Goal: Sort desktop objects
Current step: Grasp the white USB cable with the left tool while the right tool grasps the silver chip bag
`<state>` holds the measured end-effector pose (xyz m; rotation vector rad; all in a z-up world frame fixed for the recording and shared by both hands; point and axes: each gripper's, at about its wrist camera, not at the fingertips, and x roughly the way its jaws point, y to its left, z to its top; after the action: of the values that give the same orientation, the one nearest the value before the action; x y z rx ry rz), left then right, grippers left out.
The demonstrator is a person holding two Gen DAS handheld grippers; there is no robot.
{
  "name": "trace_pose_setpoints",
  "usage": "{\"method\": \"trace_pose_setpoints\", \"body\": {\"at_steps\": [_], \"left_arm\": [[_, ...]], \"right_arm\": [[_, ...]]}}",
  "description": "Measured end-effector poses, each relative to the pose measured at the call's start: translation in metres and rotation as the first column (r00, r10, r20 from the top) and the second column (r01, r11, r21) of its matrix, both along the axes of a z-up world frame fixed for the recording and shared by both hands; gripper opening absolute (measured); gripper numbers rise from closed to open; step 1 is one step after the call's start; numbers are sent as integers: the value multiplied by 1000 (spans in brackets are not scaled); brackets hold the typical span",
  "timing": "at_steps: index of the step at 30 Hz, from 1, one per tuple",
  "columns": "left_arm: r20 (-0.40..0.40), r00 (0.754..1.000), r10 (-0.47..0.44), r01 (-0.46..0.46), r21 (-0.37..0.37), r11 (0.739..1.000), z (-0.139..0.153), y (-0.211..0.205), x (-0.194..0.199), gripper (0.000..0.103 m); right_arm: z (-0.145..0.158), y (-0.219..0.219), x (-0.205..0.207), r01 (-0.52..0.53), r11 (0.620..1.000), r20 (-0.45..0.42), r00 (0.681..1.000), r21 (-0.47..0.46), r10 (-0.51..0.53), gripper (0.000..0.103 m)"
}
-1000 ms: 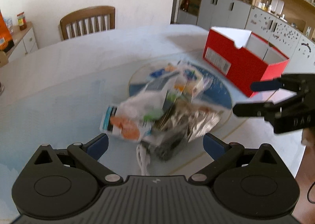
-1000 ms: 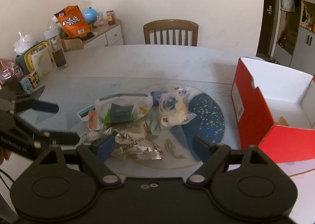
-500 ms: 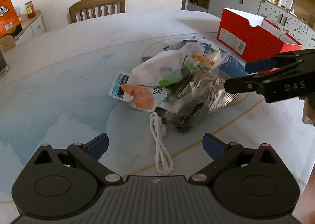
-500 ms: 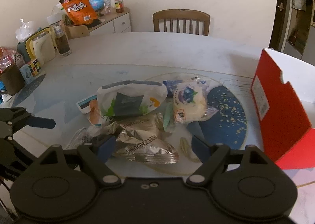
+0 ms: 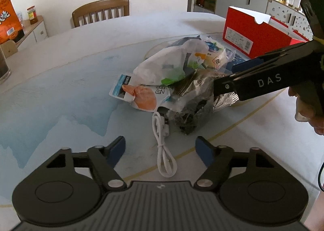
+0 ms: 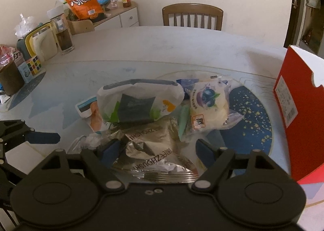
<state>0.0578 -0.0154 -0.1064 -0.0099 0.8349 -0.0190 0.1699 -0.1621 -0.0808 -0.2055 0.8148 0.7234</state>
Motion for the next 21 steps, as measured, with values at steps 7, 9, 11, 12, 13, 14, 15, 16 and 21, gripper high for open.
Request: {"method": "trace_pose_setpoints", "body": {"at_steps": [7,9,11,12,13,14,15,16,21], "left_arm": [[3,1000,16,-16,13,1000,-1,-1,2,49],[5,1000,17,-17,16,1000,-1,-2,3,44],[6,1000,16,-16,19,1000,0,-2,3,39],[7,1000,17,-17,20,1000,0,-2,2,35],[9,1000,21,-21,19,1000,0,-1,2,33],[9,1000,24,-24,16,1000,-1,-1,2,32],[9,1000,27,-27,13,1000,0,0,2,31],[9,999,32,-32,14,999,0,1,2,27],[4,999,49,-49,10,999,0,5,3,14]], "right_arm": [[-8,3,3,0,1000,-23,1000,-11,-1,79],[-9,4,2,-5,1000,-30,1000,-11,4,76],[-10,4,1,-7,1000,-30,1000,-11,6,76],[-10,3,1,-7,1000,-29,1000,-11,7,76],[-10,3,1,-8,1000,-30,1000,-11,7,74],[-10,3,0,-9,1000,-31,999,-11,8,72],[-10,3,0,-10,1000,-33,999,-11,9,71],[-9,2,0,-10,1000,-33,999,-12,9,70],[-8,1,0,-6,1000,-37,999,-13,6,64]]}}
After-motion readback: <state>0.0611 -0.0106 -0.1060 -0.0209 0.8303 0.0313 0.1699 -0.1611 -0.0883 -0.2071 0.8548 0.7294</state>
